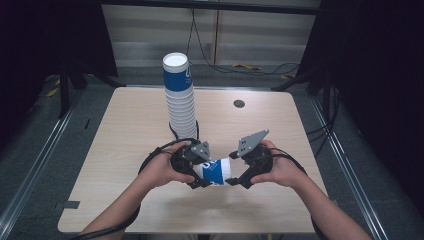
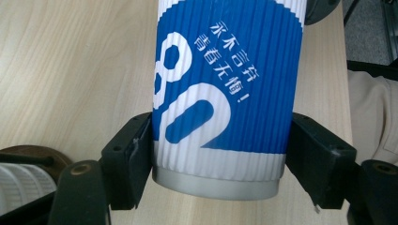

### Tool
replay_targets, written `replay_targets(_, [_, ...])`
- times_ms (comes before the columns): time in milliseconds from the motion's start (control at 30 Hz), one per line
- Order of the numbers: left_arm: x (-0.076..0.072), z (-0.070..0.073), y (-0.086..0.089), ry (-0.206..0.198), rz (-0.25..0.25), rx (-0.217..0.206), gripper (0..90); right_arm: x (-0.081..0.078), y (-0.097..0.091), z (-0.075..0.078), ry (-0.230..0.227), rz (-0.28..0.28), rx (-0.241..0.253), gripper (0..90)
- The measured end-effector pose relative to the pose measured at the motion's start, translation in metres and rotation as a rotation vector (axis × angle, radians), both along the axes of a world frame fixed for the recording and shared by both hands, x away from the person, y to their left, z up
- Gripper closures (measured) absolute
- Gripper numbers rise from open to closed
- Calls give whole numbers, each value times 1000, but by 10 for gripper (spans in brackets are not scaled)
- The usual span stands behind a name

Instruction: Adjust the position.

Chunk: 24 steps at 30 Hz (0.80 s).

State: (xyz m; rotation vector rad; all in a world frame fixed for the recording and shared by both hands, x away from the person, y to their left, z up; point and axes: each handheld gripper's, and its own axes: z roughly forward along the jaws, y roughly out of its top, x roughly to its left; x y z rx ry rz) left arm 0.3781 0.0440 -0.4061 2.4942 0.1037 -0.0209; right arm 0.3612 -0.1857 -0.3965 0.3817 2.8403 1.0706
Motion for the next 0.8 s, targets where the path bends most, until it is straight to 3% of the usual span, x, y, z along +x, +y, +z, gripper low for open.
replay_targets(133, [1, 1, 4, -1, 12, -17, 282, 0, -3, -2, -7, -11, 1, 131])
replay_targets(467, [5, -3, 15, 18, 47, -63, 281, 0, -13, -5, -3, -73, 136, 131])
replay_targets(800, [8, -6, 21, 30, 76, -103, 281, -1, -18, -10, -9, -100, 191, 131])
